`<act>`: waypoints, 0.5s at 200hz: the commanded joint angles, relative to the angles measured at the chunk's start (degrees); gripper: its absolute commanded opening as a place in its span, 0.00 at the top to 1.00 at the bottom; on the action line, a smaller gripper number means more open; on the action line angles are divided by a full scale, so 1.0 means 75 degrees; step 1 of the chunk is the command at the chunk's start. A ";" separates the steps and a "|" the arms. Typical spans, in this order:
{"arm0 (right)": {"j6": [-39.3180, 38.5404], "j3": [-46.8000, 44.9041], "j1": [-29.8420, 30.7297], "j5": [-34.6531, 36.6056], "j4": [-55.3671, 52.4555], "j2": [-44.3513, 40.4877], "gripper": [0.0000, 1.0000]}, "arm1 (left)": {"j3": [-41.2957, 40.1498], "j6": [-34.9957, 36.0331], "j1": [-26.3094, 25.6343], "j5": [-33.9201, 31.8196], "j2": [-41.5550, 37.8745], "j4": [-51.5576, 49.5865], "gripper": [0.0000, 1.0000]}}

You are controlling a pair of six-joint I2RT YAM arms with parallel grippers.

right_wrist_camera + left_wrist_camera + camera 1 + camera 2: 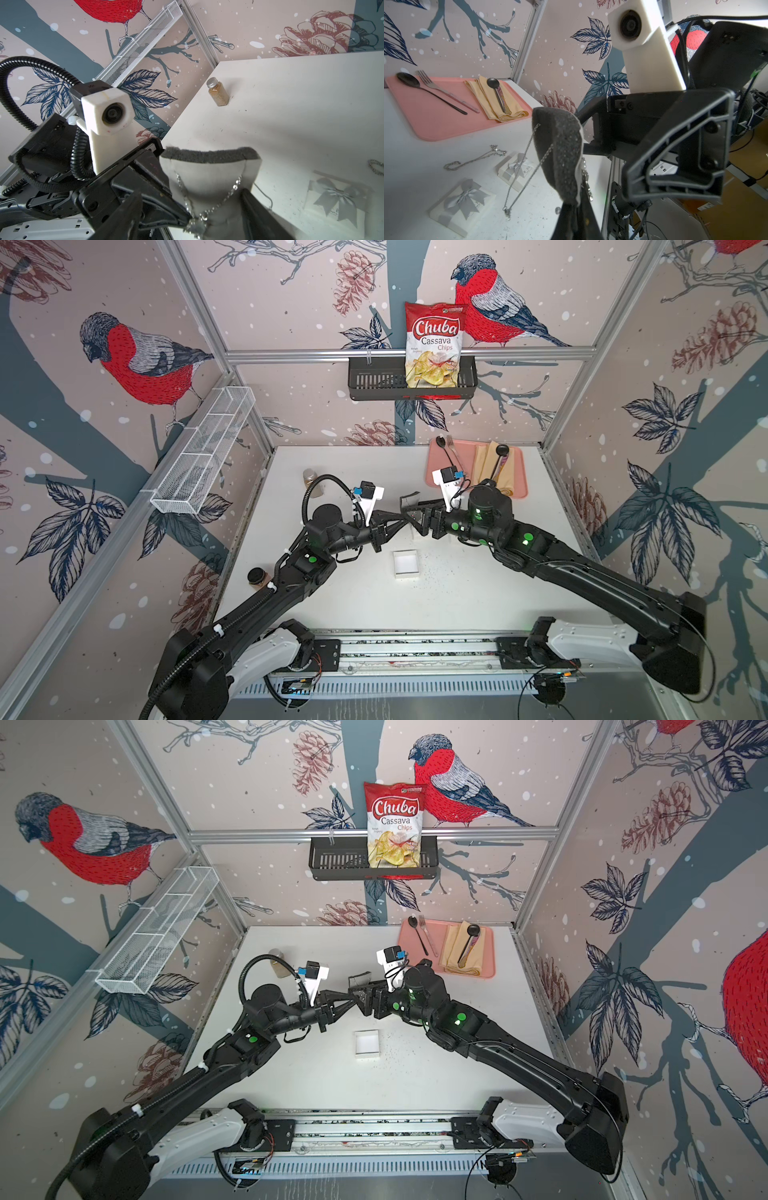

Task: Take the necklace out of the lift-off lid jewelry box
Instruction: Pick up the necklace from the inner lining.

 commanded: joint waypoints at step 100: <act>-0.0960 0.0751 0.0700 0.1479 -0.0986 -0.0033 0.46 | 0.0328 0.2144 -0.0101 -0.1573 -0.0760 -0.0969 1.00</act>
